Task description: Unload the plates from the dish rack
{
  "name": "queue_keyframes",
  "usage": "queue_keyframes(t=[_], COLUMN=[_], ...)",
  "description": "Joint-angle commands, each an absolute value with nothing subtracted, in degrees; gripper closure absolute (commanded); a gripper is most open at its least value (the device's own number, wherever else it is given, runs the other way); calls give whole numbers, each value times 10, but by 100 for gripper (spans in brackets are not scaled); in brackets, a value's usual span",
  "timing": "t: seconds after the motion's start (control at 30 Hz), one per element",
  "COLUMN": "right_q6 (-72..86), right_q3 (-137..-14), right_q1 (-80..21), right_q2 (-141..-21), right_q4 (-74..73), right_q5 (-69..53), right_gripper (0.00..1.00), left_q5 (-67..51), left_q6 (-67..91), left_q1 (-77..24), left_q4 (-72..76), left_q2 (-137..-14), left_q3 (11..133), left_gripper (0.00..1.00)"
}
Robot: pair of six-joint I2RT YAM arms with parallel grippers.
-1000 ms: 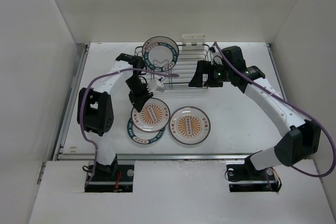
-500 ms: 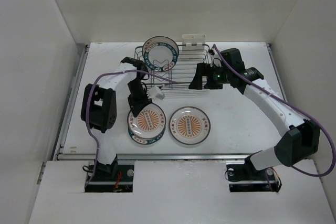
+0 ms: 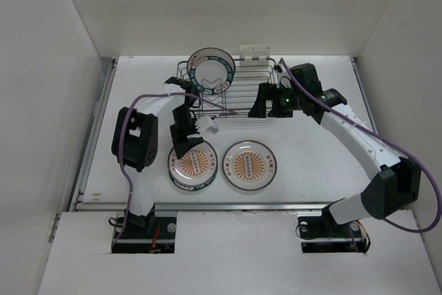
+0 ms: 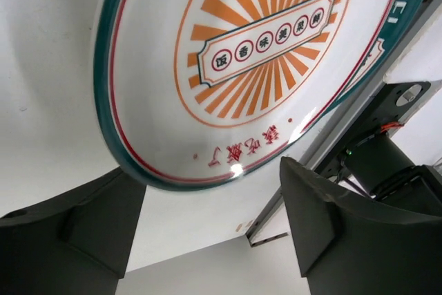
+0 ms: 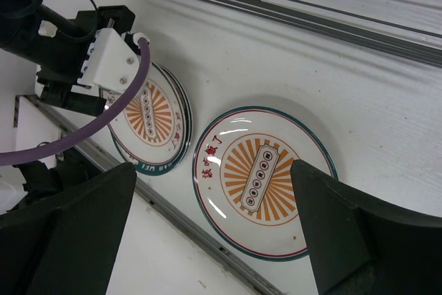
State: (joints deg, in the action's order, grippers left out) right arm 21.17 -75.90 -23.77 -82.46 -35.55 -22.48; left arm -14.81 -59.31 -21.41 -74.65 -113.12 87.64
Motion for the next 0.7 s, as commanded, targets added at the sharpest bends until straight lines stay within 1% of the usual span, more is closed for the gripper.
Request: queue_keyframes(t=[0.0,0.17,0.27,0.37,0.4,0.5,0.53,0.57,0.6,0.63,0.67], right_q6=[207,200,184,167,167,156,156,150,150,150,150], right_q3=[-764,-800,-837,-911,-953,-1026,-1078,-1104,-1129,-1176,-1196], right_q1=[-245,-245,-245,-245,-245,-245,-245,-245,-245,-245,-245], right_q2=[-802,-813,-847,-905,-922,-1000,-1045,-1067,-1089,-1110,-1149], right_q4=[-336,-341,-341,-335,-327,-311,-311,-306,-306,-306,-294], right_q5=[-217,-204,-197,-192,-186,-179,-179,-173,-173,-173,-173], right_gripper=[1,1,1,1,1,1,1,1,1,1,1], left_q5=[-163,-163,-158,-158,-158,-177,-190,-206,-246,-265,-285], left_q6=[-596,-596,-596,-590,-582,-553,-546,-533,-520,-501,-479], left_q1=[-222,-222,-222,-222,-222,-211,-203,-193,-180,-151,-135], left_q4=[-907,-907,-907,-907,-907,-907,-907,-907,-907,-884,-869], left_q2=[-1115,-1109,-1104,-1097,-1091,-1084,-1075,-1075,-1061,-1055,-1049], left_q3=[893,882,882,888,888,921,931,957,971,983,1004], left_gripper=[26,24,23,23,23,23,23,24,24,24,24])
